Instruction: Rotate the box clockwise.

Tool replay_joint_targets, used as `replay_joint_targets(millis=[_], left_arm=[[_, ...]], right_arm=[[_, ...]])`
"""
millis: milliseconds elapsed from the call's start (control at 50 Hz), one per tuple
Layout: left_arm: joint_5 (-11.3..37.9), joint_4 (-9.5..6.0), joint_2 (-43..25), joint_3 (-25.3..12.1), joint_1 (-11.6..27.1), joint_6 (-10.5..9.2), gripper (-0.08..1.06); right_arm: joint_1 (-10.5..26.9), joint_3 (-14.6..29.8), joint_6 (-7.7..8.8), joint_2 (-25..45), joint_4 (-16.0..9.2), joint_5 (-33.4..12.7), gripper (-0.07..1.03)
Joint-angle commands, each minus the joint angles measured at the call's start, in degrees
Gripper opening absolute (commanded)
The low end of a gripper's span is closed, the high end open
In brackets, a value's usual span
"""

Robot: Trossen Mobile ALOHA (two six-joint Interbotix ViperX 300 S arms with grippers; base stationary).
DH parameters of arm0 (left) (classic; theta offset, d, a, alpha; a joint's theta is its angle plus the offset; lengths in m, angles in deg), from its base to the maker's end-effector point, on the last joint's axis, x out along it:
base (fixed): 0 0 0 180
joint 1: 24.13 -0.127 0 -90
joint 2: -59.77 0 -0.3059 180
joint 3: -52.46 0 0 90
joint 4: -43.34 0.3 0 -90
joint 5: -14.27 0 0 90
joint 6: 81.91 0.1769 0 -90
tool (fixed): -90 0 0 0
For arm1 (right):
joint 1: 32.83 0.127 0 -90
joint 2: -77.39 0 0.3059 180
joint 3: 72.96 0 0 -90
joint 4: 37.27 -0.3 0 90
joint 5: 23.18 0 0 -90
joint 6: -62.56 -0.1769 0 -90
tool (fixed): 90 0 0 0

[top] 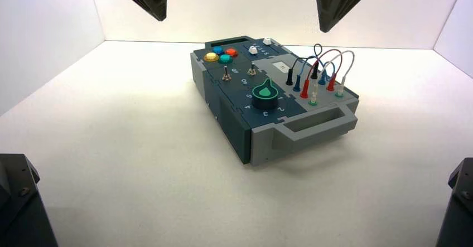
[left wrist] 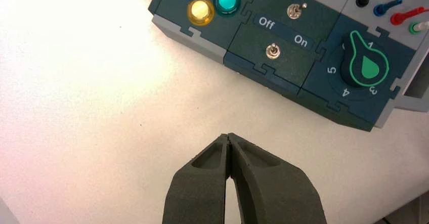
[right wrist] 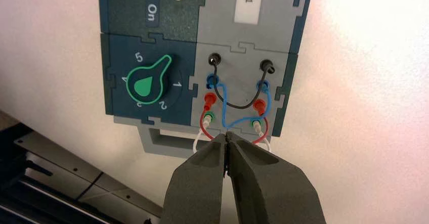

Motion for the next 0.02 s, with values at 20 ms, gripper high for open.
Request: replay_joint_targets(millis=[20], left_arm=[[-0.4,0.44,1.7,-1.1,0.2,-0.09,-0.03]], right_arm=[[0.1,1.7,-0.09,-1.3,0.1,0.8,-0.02]])
